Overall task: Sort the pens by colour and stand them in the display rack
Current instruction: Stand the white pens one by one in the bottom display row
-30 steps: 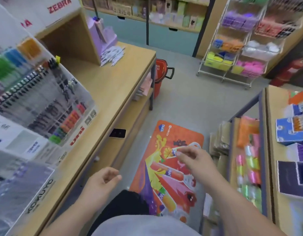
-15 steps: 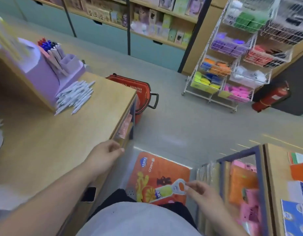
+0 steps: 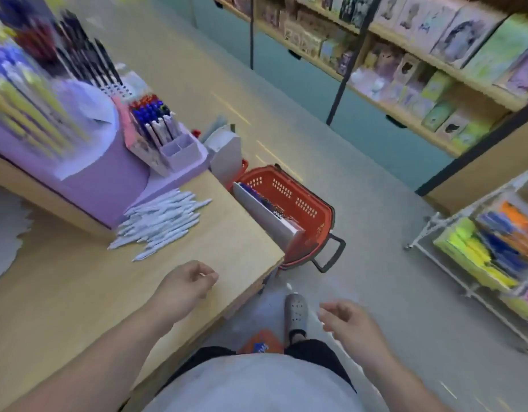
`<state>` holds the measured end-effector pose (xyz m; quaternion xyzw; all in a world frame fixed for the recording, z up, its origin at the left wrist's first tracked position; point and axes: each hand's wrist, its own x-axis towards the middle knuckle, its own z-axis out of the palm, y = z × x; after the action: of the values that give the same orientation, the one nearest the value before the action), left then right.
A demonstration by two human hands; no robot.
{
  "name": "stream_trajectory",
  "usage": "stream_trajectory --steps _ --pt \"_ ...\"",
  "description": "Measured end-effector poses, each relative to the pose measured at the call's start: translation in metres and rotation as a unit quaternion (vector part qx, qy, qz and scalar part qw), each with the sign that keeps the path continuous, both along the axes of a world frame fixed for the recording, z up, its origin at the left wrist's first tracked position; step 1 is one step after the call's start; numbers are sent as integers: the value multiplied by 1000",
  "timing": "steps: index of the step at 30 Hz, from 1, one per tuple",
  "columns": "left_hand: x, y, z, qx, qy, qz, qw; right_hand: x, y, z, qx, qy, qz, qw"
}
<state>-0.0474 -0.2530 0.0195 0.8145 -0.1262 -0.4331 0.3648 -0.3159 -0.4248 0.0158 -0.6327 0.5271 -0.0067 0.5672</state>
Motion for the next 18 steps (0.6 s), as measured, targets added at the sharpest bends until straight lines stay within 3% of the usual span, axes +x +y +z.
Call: stream_trajectory --steps 4,8,13,18 --pt "-4 -9 8 51 16 131 990 81 -99 15 -5 5 176 984" --pt "-15 -7 13 58 32 265 962 188 -153 26 -35 -22 332 942" --pt "-18 3 8 52 59 424 902 315 -135 10 -75 -43 480 873" --pt "15 -2 -19 0 109 560 821 398 -83 -18 -126 -47 588 798"
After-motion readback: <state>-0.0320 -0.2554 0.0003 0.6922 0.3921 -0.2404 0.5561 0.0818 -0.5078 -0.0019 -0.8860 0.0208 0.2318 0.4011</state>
